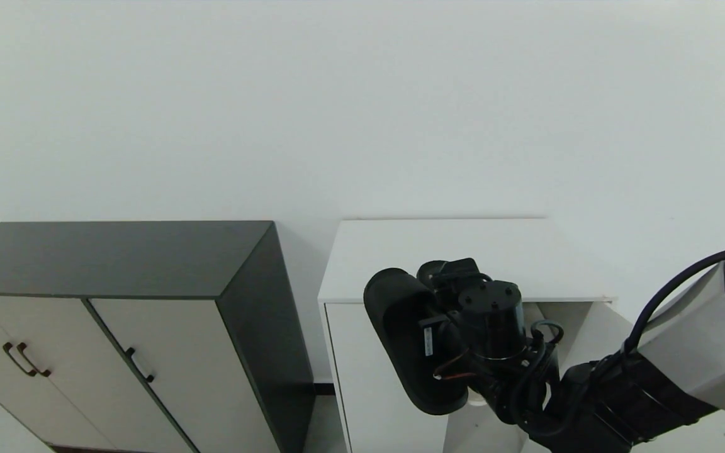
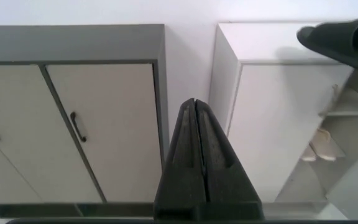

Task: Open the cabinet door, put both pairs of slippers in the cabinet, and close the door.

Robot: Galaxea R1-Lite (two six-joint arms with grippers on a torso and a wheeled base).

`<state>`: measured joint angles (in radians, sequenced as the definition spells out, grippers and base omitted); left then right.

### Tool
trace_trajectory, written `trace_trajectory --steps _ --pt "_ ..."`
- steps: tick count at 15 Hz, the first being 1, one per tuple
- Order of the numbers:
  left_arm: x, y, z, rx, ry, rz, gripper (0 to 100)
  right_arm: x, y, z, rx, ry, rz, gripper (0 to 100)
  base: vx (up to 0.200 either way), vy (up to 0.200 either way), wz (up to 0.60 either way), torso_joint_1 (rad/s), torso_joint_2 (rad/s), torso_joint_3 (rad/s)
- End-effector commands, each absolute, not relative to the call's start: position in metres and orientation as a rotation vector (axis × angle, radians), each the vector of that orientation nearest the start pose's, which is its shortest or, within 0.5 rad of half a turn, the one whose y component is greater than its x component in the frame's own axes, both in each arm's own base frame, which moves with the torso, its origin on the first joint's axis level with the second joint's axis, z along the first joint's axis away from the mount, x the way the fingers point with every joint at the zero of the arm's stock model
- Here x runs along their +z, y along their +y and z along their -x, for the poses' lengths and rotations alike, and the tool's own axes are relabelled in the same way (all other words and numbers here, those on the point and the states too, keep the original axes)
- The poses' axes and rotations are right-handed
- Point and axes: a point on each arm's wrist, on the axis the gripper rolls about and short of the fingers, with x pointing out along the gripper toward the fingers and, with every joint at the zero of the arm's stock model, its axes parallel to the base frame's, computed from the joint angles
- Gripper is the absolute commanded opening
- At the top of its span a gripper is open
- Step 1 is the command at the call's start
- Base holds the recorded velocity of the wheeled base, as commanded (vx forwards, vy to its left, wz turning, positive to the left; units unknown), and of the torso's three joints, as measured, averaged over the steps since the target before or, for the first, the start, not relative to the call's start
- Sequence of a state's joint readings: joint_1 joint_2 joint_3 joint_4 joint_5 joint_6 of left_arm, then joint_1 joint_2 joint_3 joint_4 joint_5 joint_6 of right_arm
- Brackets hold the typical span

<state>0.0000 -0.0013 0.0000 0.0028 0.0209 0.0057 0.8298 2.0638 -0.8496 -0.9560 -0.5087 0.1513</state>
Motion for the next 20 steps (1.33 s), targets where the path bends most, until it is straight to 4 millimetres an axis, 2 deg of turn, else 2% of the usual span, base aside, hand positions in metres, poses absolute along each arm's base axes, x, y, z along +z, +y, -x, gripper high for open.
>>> trace_trajectory --steps 1,2,16,20 --pt "0.075 0.001 0.023 0.020 0.003 -0.006 0 0.099 0.266 -0.258 0.302 0.233 0.018 0 -0.200 0.000 0.00 0.002 0.00 0.002" --pt "0.075 0.001 0.023 0.020 0.003 -0.006 0 0.098 0.266 -0.258 0.302 0.234 0.019 0 -0.200 0.000 0.00 -0.002 0.01 0.007" --pt "0.075 0.001 0.023 0.028 0.003 -0.006 0 0.086 0.263 -0.257 0.298 0.241 0.027 0 0.000 0.000 0.00 0.000 0.00 0.000" --pt "0.075 0.001 0.023 0.025 0.003 -0.006 0 0.083 0.263 -0.257 0.298 0.247 0.034 0 0.000 -0.200 0.00 0.004 0.00 0.002"
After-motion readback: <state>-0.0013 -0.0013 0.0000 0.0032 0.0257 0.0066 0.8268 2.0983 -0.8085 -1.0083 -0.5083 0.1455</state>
